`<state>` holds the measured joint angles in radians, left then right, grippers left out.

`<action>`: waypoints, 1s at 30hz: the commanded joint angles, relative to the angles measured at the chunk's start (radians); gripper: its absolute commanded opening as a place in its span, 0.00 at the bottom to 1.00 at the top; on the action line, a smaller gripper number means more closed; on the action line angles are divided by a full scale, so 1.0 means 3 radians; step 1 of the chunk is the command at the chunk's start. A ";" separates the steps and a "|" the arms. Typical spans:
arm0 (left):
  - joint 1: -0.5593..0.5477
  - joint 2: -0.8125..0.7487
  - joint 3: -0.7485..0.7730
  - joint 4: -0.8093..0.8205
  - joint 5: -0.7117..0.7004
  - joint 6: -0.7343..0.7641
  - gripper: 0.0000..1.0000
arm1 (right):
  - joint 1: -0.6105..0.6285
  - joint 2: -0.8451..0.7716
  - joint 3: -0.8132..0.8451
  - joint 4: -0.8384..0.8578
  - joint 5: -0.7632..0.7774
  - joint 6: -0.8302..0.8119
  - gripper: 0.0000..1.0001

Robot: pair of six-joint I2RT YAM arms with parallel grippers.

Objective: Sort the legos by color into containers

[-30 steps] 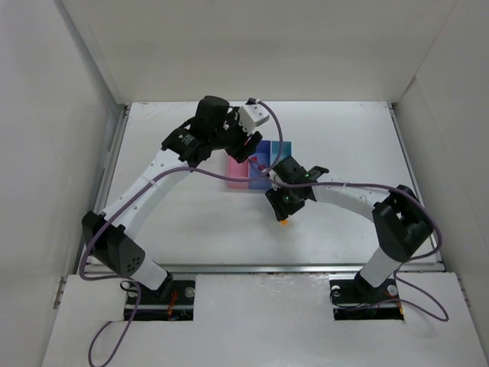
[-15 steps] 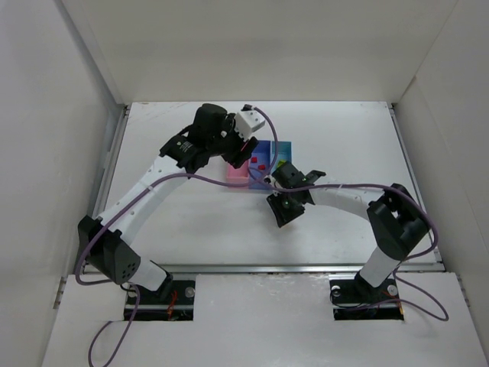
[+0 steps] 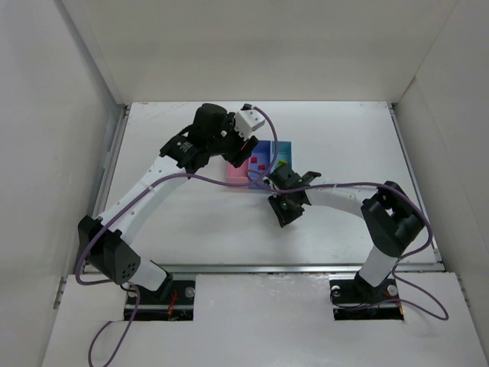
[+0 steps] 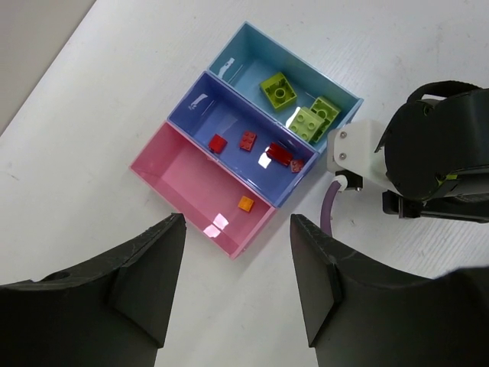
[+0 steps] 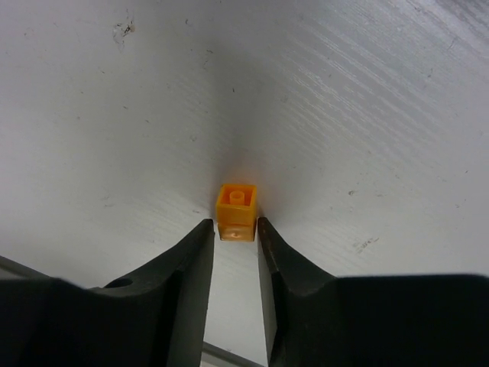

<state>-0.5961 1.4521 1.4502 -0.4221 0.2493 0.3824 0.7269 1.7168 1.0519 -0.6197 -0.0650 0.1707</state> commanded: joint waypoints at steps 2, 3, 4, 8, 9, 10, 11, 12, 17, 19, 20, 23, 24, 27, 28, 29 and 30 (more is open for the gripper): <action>-0.0018 -0.0136 -0.0007 0.0149 -0.0023 -0.0048 0.54 | 0.0021 0.0025 0.0073 0.0087 0.0089 0.0034 0.28; -0.0018 -0.0106 0.0023 0.0149 -0.0023 -0.0048 0.54 | 0.0021 0.0025 0.0073 0.0087 0.0089 0.0034 0.23; -0.0018 -0.0105 0.0024 0.0149 -0.0023 -0.0048 0.54 | 0.0021 0.0025 0.0073 0.0087 0.0089 0.0034 0.17; -0.0018 -0.0105 0.0024 0.0180 0.0048 -0.0048 0.54 | 0.0021 -0.0052 0.0104 0.0087 0.0089 0.0034 0.00; -0.0018 -0.0105 0.0024 0.0180 0.0048 -0.0048 0.54 | 0.0021 -0.0133 0.0144 0.0056 0.0140 -0.0001 0.00; -0.0018 -0.0105 0.0024 0.0180 0.0079 -0.0048 0.54 | 0.0021 -0.0190 0.0144 0.0056 0.0140 -0.0042 0.00; -0.0018 -0.0105 0.0024 0.0180 0.0115 -0.0048 0.54 | 0.0021 -0.0251 0.0175 0.0016 0.0226 -0.0042 0.00; -0.0018 -0.0105 0.0024 0.0180 0.0115 -0.0078 0.54 | 0.0021 -0.0322 0.0221 0.0015 0.0273 -0.0088 0.00; -0.0018 -0.0075 0.0202 0.0113 0.0196 -0.0114 0.54 | 0.0021 -0.0951 0.0384 -0.0056 0.0482 -0.0313 0.00; -0.0018 -0.0075 0.0390 0.0006 0.0263 -0.0114 0.54 | 0.0021 -0.1125 0.0476 -0.0026 0.0539 -0.0349 0.00; -0.0018 -0.0075 0.0483 -0.0131 0.0405 -0.0114 0.54 | -0.0029 -0.1252 0.0517 -0.0026 0.0539 -0.0385 0.00; -0.0018 0.0002 0.0846 -0.0392 0.0789 -0.0114 0.54 | -0.0132 -0.1437 0.0676 0.0015 0.0580 -0.0456 0.00; -0.0018 0.0002 0.0913 -0.0393 0.1084 -0.0074 0.54 | -0.0178 -0.1483 0.0707 0.0086 0.0534 -0.0457 0.00; -0.0018 0.0002 0.1041 -0.0398 0.1519 0.0013 0.57 | -0.0209 -0.1678 0.0768 0.0316 0.0401 -0.0589 0.00; -0.0018 0.0002 0.1041 -0.0398 0.1587 0.0054 0.58 | -0.0209 -0.1739 0.0768 0.0378 0.0320 -0.0620 0.00; -0.0018 0.0002 0.1072 -0.0357 0.1643 0.0055 0.60 | -0.0209 -0.1805 0.0768 0.0434 0.0263 -0.0661 0.00; -0.0018 0.0002 0.1072 -0.0357 0.1694 0.0085 0.60 | -0.0209 -0.1958 0.0713 0.0495 0.0187 -0.0777 0.00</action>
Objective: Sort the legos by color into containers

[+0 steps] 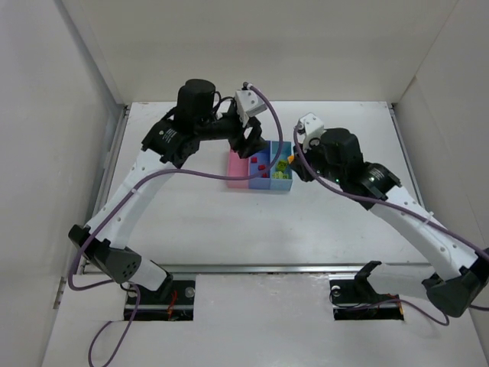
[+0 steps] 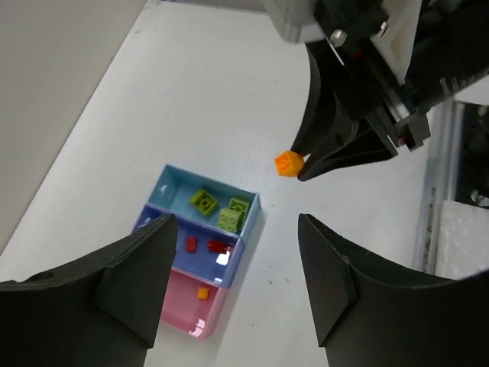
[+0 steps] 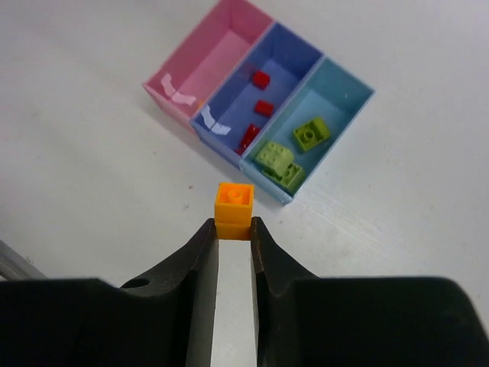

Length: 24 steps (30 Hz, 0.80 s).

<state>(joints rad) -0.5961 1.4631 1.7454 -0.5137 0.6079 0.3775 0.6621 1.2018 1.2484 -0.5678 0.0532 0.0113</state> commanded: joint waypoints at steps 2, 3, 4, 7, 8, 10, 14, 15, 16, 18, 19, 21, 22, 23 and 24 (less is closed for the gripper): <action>-0.0018 -0.0035 0.0123 -0.0052 0.0663 0.0153 0.63 | 0.0007 -0.0416 -0.0080 0.0517 -0.0458 -0.0369 0.00; -0.0018 -0.0035 0.0123 -0.0022 0.0719 0.0194 0.68 | 0.0007 -0.0604 -0.0142 0.0578 -0.0550 -0.0491 0.00; -0.0048 -0.0005 0.0123 -0.0021 0.0785 0.0194 0.73 | 0.0007 -0.0692 -0.0198 0.0710 -0.0622 -0.0528 0.00; -0.0160 0.0031 0.0083 -0.0021 0.0786 0.0387 0.85 | 0.0007 -0.0968 -0.0413 0.0900 -0.0872 -0.0650 0.00; -0.0201 0.0032 0.0047 -0.0021 0.0756 0.0449 0.85 | 0.0007 -0.1009 -0.0449 0.0992 -0.0954 -0.0651 0.00; -0.0268 0.0062 0.0047 -0.0021 0.0786 0.0485 0.85 | 0.0007 -0.1050 -0.0485 0.0993 -0.1159 -0.0687 0.00; -0.0304 0.0062 0.0077 -0.0072 0.0929 0.0602 0.73 | 0.0007 -0.1051 -0.0454 0.0855 -0.1496 -0.0819 0.00; -0.0304 0.0062 0.0077 -0.0108 0.1056 0.0664 0.71 | 0.0007 -0.1051 -0.0454 0.0855 -0.1547 -0.0820 0.00; -0.0304 0.0062 0.0077 -0.0149 0.1103 0.0710 0.69 | 0.0007 -0.1051 -0.0454 0.0855 -0.1634 -0.0820 0.00; -0.0304 0.0093 0.0077 -0.0251 0.1205 0.0802 0.69 | 0.0007 -0.1086 -0.0490 0.0896 -0.1635 -0.0820 0.00; -0.0304 0.0093 0.0077 -0.0282 0.1205 0.0838 0.68 | 0.0007 -0.1086 -0.0490 0.0896 -0.1635 -0.0820 0.00; -0.0304 0.0093 0.0077 -0.0389 0.1251 0.0965 0.65 | 0.0007 -0.1046 -0.0454 0.0860 -0.1635 -0.0820 0.00; -0.0304 0.0093 0.0047 -0.0389 0.1251 0.1072 0.63 | 0.0007 -0.1046 -0.0424 0.0824 -0.1635 -0.0820 0.00; -0.0334 0.0093 0.0047 -0.0440 0.1251 0.1129 0.61 | 0.0007 -0.1010 -0.0423 0.0824 -0.1635 -0.0820 0.00; -0.0335 0.0093 0.0047 -0.0476 0.1251 0.1180 0.61 | 0.0007 -0.0969 -0.0393 0.0824 -0.1635 -0.0820 0.00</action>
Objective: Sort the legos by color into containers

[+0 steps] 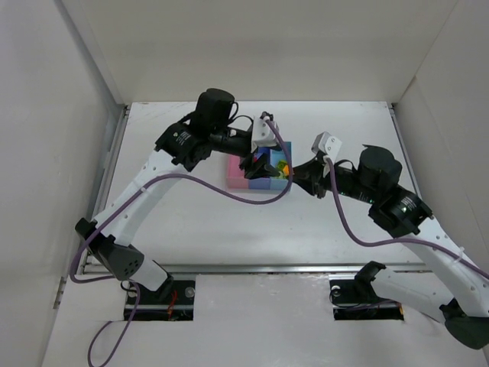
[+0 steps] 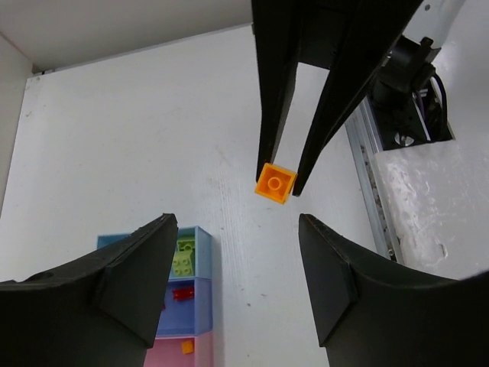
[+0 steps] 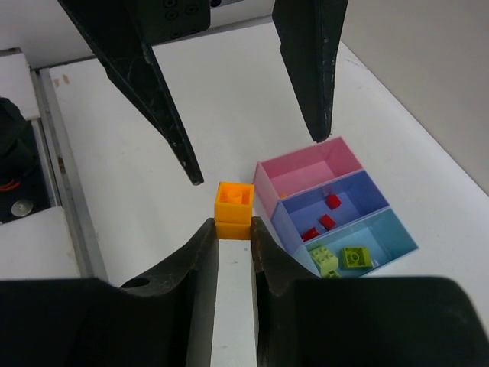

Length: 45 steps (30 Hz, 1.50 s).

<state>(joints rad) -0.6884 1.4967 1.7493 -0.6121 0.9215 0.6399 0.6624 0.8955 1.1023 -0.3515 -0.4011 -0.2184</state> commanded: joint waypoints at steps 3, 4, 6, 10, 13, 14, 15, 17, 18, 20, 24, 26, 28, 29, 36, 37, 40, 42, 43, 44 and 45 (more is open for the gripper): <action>-0.0098 -0.0019 0.0034 -0.0327 0.0135 0.0570 0.65 | 0.0006 0.0088 0.0094 0.0103 -0.0120 -0.0054 0.00; -0.0144 -0.0019 0.0034 -0.0373 0.0135 0.0622 0.67 | 0.0006 0.0118 0.0094 0.0103 -0.0120 -0.0054 0.00; -0.0180 0.0011 0.0034 -0.0373 0.0099 0.0623 0.67 | 0.0006 0.0154 0.0125 0.0103 -0.0120 -0.0054 0.00; -0.0211 0.0042 0.0065 -0.0373 0.0135 0.0623 0.56 | 0.0006 0.0190 0.0156 0.0103 -0.0084 -0.0054 0.00; -0.0211 0.0042 0.0024 -0.0373 0.0099 0.0623 0.48 | 0.0006 0.0190 0.0156 0.0103 -0.0084 -0.0054 0.00; -0.0211 0.0042 -0.0012 -0.0373 0.0099 0.0623 0.48 | 0.0006 0.0160 0.0156 0.0103 -0.0084 -0.0054 0.00; -0.0211 0.0042 -0.0012 -0.0373 0.0058 0.0623 0.48 | 0.0006 0.0160 0.0125 0.0103 -0.0084 -0.0054 0.00; -0.0211 0.0073 -0.0047 -0.0343 0.0017 0.0542 0.54 | 0.0006 0.0160 0.0125 0.0103 -0.0120 -0.0054 0.00; -0.0211 0.0073 -0.0048 -0.0251 -0.0029 0.0465 0.54 | 0.0006 0.0160 0.0125 0.0073 -0.0120 -0.0054 0.00; -0.0211 0.0073 -0.0048 -0.0220 -0.0029 0.0408 0.54 | 0.0006 0.0160 0.0125 0.0072 -0.0120 -0.0054 0.00; -0.0211 0.0104 -0.0048 -0.0220 0.0037 0.0408 0.33 | 0.0006 0.0160 0.0125 0.0072 -0.0151 -0.0054 0.00; -0.0211 0.0104 -0.0048 -0.0220 0.0037 0.0408 0.22 | 0.0006 0.0160 0.0125 0.0072 -0.0151 -0.0054 0.00; -0.0211 0.0104 -0.0048 -0.0220 0.0037 0.0408 0.13 | 0.0006 0.0160 0.0125 0.0072 -0.0151 -0.0054 0.00; -0.0211 0.0104 -0.0048 -0.0220 0.0037 0.0408 0.09 | 0.0006 0.0160 0.0125 0.0042 -0.0151 -0.0054 0.00; -0.0211 0.0104 -0.0012 -0.0220 0.0037 0.0378 0.00 | 0.0006 0.0190 0.0089 0.0011 -0.0151 -0.0054 0.00; -0.0211 0.0104 -0.0012 -0.0220 0.0037 0.0378 0.00 | 0.0006 0.0190 0.0089 0.0011 -0.0100 -0.0054 0.00; -0.0109 0.0104 -0.0012 -0.0220 0.0037 0.0378 0.00 | 0.0006 0.0160 0.0018 -0.0172 0.0134 -0.0054 0.00; -0.0042 0.0104 -0.0012 -0.0220 -0.0075 0.0378 0.00 | 0.0006 0.0160 -0.0049 -0.0275 0.0242 -0.0054 0.00; -0.0042 0.0104 -0.0042 -0.0220 -0.0197 0.0378 0.00 | 0.0006 0.0160 -0.0079 -0.0311 0.0283 -0.0054 0.00; -0.0042 0.0104 -0.0043 -0.0220 -0.0228 0.0378 0.00 | 0.0006 0.0160 -0.0080 -0.0352 0.0314 -0.0054 0.00; -0.0007 0.0104 -0.0043 -0.0220 -0.0229 0.0378 0.00 | 0.0006 0.0129 -0.0171 -0.0352 0.0365 -0.0054 0.00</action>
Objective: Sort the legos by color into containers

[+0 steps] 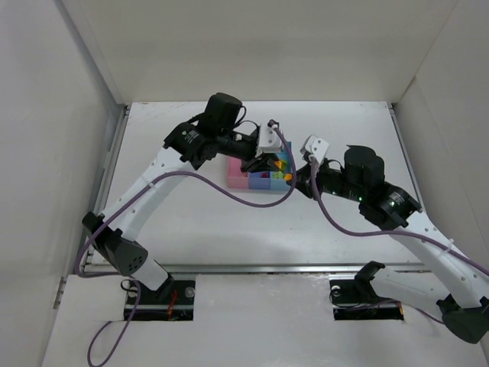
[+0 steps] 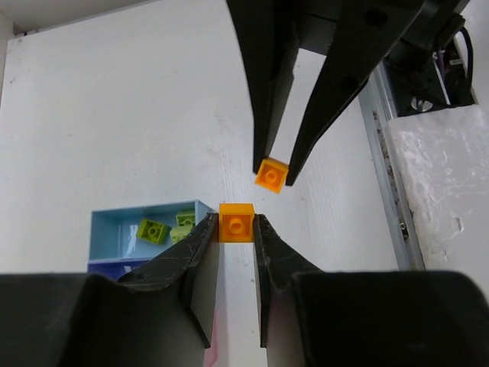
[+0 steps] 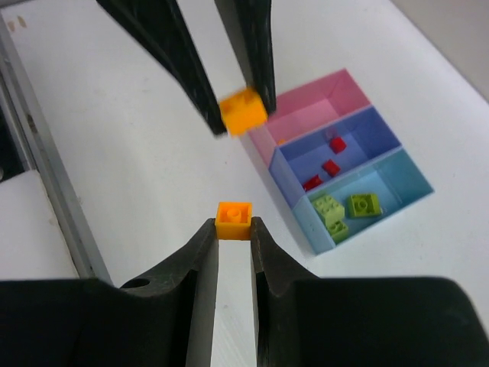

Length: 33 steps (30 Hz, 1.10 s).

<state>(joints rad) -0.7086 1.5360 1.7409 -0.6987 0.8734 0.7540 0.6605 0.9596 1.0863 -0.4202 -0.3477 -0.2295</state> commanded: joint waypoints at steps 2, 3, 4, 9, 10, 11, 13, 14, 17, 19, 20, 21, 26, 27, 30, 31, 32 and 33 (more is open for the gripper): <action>0.0091 -0.0027 -0.0045 0.0069 -0.0038 -0.0033 0.00 | 0.0012 -0.0085 -0.0149 -0.0123 0.0289 -0.0017 0.00; 0.0092 -0.0027 -0.0045 0.0069 -0.0038 -0.0033 0.00 | 0.0012 -0.0085 -0.0194 -0.0123 0.0290 0.0013 0.00; 0.0092 -0.0027 -0.0076 0.0099 -0.0068 -0.0145 0.00 | 0.0012 -0.0085 -0.0230 -0.0123 0.0325 0.0044 0.00; 0.0260 -0.0088 -0.0555 0.0875 -0.0828 -0.0901 0.00 | 0.0012 -0.0085 -0.0261 0.0035 0.0600 0.0202 0.00; 0.0260 -0.0089 -0.0557 0.1044 -0.1007 -0.1054 0.00 | 0.0012 -0.0085 -0.0261 0.0066 0.0698 0.0202 0.00; 0.0336 -0.0089 -0.0774 0.1202 -0.1186 -0.1172 0.00 | 0.0012 -0.0085 -0.0261 0.0066 0.0785 0.0243 0.00; 0.0373 -0.0119 -0.1005 0.1637 -0.1693 -0.1245 0.00 | 0.0012 -0.0085 -0.0261 0.0147 0.0994 0.0274 0.00; 0.0413 -0.0119 -0.1250 0.1796 -0.1856 -0.1291 0.00 | 0.0012 -0.0085 -0.0261 0.0178 0.1031 0.0274 0.00; 0.0541 0.0018 -0.1487 0.2282 -0.2287 -0.1449 0.00 | 0.0012 0.0043 -0.0226 0.0245 0.1067 0.0274 0.00; 0.0613 0.0202 -0.1569 0.2390 -0.2318 -0.1567 0.00 | 0.0012 0.0145 -0.0185 0.0347 0.1067 0.0274 0.00; 0.0649 0.0259 -0.1569 0.2431 -0.2318 -0.1679 0.00 | 0.0012 0.0176 -0.0154 0.0398 0.1067 0.0274 0.00; 0.0649 0.0360 -0.1569 0.2431 -0.2318 -0.1720 0.00 | 0.0012 0.0212 -0.0154 0.0449 0.1067 0.0274 0.00; 0.0721 0.0576 -0.1600 0.2590 -0.2358 -0.1976 0.00 | 0.0012 0.0528 0.0025 0.0583 0.1067 0.0243 0.00; 0.0766 0.0622 -0.1640 0.2590 -0.2394 -0.2032 0.00 | 0.0012 0.0574 0.0025 0.0583 0.1067 0.0203 0.00; 0.0828 0.0770 -0.1712 0.2590 -0.2395 -0.2114 0.00 | 0.0012 0.0652 0.0107 0.0674 0.1067 0.0131 0.00; 0.0828 0.0806 -0.1712 0.2590 -0.2395 -0.2114 0.00 | 0.0012 0.0652 0.0107 0.0675 0.1067 0.0131 0.00; 0.0828 0.0806 -0.1753 0.2559 -0.2329 -0.2114 0.00 | 0.0012 0.0692 0.0142 0.0715 0.1027 0.0085 0.00; 0.0828 0.0806 -0.1753 0.2559 -0.2293 -0.2114 0.01 | 0.0012 0.0743 0.0143 0.0715 0.1026 0.0049 0.00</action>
<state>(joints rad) -0.4686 1.7851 1.2339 0.0353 0.1772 0.1623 0.6605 1.1763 1.0676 -0.2981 -0.0406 -0.1810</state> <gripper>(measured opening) 0.178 0.245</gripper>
